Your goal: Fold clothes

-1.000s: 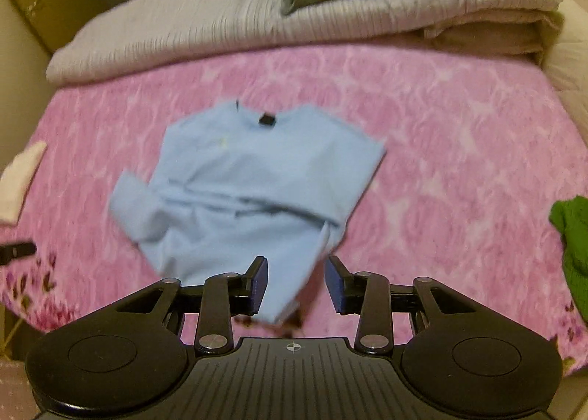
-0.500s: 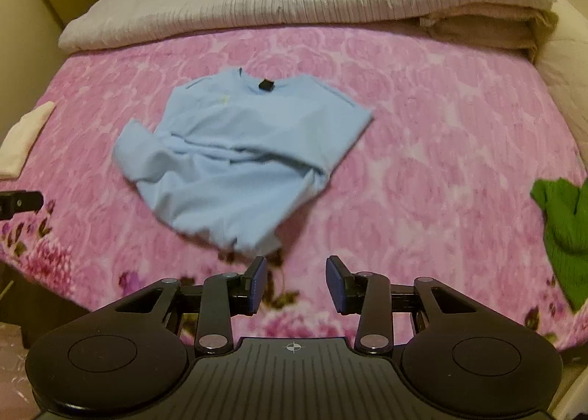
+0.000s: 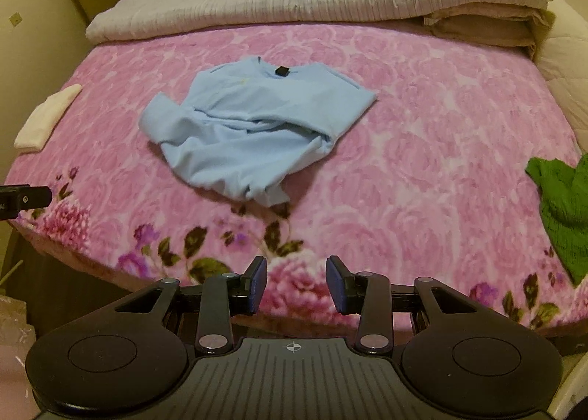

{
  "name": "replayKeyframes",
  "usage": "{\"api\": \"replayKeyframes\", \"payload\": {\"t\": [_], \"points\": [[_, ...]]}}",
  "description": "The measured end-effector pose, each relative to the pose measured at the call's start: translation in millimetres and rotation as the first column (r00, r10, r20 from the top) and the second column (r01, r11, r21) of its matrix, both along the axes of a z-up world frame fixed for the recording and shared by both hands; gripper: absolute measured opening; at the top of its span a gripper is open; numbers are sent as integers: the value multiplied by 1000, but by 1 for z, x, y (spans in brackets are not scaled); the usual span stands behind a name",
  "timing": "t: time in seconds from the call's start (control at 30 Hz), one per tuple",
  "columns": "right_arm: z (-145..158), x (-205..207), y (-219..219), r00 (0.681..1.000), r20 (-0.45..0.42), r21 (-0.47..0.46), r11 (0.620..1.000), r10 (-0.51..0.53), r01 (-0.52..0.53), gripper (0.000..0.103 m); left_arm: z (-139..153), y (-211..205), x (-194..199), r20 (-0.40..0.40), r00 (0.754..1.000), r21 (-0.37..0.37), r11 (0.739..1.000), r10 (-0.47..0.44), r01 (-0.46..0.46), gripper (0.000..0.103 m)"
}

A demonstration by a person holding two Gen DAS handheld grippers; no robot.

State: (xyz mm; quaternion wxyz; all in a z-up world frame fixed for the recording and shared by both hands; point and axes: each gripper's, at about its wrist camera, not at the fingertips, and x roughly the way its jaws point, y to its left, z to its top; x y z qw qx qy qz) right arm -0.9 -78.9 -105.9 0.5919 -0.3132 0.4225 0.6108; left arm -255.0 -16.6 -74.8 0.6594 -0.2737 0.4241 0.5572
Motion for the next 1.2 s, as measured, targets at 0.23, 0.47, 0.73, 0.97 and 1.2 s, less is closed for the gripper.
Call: {"api": "replayKeyframes", "payload": {"t": [0.23,0.47,0.73,0.97,1.2], "points": [[5,-6,-7,1000,-1,17,1000,-4,4,40,6,-6,-11,6,1000,25,1000,13,-13,28],[12,-15,17,1000,12,57,998,-23,22,40,2,26,-31,31,999,39,999,14,-16,29],[1,-15,71,991,-15,57,989,-134,135,40,-25,114,-74,73,997,0,999,-34,34,31],[-25,-26,118,962,-41,-11,963,-270,270,40,-55,194,-102,71,989,-75,988,-131,136,33],[-60,-43,142,910,4,-77,907,-416,415,42,-89,244,-97,74,950,-115,944,-303,310,35]]}}
